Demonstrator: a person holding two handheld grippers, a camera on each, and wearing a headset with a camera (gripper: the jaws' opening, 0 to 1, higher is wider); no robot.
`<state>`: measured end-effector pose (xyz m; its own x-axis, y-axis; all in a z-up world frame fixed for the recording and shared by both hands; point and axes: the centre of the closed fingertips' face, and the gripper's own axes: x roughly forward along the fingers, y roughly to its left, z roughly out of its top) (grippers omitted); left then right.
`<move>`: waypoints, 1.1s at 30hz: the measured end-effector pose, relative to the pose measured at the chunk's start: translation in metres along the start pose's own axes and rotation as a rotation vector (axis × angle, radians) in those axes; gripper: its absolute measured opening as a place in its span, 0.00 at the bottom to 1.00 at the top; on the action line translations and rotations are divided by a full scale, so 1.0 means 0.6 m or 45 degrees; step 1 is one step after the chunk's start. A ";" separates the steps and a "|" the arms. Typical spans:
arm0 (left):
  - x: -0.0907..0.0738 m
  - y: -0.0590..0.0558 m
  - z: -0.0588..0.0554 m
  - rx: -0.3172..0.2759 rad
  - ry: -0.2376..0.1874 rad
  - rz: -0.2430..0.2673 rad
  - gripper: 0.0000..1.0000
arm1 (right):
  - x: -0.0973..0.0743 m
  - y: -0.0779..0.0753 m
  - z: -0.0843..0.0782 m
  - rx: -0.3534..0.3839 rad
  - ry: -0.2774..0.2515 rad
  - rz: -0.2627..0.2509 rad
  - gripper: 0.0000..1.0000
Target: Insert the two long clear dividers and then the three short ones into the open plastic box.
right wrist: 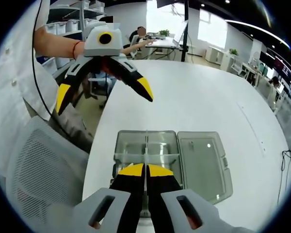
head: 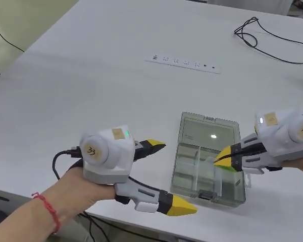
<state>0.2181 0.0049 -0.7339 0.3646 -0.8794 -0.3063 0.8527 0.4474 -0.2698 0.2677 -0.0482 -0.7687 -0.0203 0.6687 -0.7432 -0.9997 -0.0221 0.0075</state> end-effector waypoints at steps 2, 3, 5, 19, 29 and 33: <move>0.000 0.000 -0.001 0.001 0.005 0.000 1.00 | 0.003 0.001 -0.001 -0.004 0.007 0.001 0.02; 0.000 0.001 -0.002 0.002 0.006 0.000 1.00 | 0.004 0.001 0.001 0.003 0.003 0.003 0.02; 0.001 0.002 -0.005 0.003 0.014 0.000 1.00 | 0.009 0.003 0.001 0.009 0.014 0.005 0.02; 0.001 0.005 -0.008 0.000 0.017 0.003 1.00 | 0.040 0.005 -0.020 0.007 0.098 0.031 0.03; 0.000 0.009 -0.012 -0.003 0.024 0.006 1.00 | 0.059 -0.001 -0.043 -0.011 0.180 0.035 0.03; 0.001 0.009 -0.011 -0.004 0.022 0.006 1.00 | 0.061 -0.001 -0.047 -0.019 0.199 0.038 0.03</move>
<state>0.2203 0.0080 -0.7416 0.3624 -0.8743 -0.3230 0.8498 0.4522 -0.2708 0.2679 -0.0444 -0.8149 -0.0467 0.5438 -0.8379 -0.9984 -0.0520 0.0219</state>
